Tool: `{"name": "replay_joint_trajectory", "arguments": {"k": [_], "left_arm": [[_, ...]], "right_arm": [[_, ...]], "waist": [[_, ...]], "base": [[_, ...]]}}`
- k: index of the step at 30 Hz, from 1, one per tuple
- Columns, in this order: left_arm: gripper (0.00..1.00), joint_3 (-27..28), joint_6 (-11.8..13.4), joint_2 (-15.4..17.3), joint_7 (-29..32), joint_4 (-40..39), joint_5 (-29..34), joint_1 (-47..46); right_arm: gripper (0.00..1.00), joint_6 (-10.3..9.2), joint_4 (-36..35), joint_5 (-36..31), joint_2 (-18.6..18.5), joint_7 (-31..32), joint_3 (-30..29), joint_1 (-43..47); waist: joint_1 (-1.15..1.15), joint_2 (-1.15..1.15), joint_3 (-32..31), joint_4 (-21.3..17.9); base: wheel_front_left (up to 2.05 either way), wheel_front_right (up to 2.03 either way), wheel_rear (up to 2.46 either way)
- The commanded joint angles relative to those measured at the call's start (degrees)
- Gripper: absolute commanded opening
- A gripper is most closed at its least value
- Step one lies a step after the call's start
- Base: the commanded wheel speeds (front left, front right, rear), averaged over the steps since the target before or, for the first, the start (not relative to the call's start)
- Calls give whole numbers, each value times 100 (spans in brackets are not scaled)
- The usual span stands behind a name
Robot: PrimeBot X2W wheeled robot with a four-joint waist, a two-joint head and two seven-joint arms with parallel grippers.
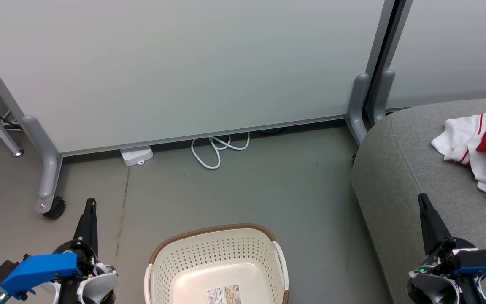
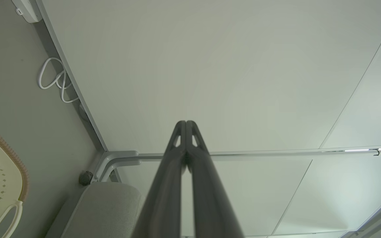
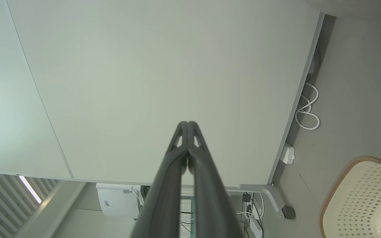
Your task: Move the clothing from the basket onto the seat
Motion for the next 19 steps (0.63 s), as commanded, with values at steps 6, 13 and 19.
{"name": "replay_joint_trajectory", "arguments": {"k": [6, 13, 19], "left_arm": [[0, 15, -20, -8, 26, -25, -9, -59], [0, 15, -20, -9, 26, -25, -8, -59], [0, 16, -20, -9, 25, -25, -7, -59]], "right_arm": [[0, 4, -17, 15, -7, 15, -11, -83], [0, 4, -16, 16, -7, 15, -11, -82], [0, 4, -16, 16, -7, 15, -10, -83]], "waist": [[0, 0, 0, 0], [0, 0, 0, 0], [0, 0, 0, 0]], "base": [[0, 0, 0], [0, 0, 0], [0, 0, 0]]}}
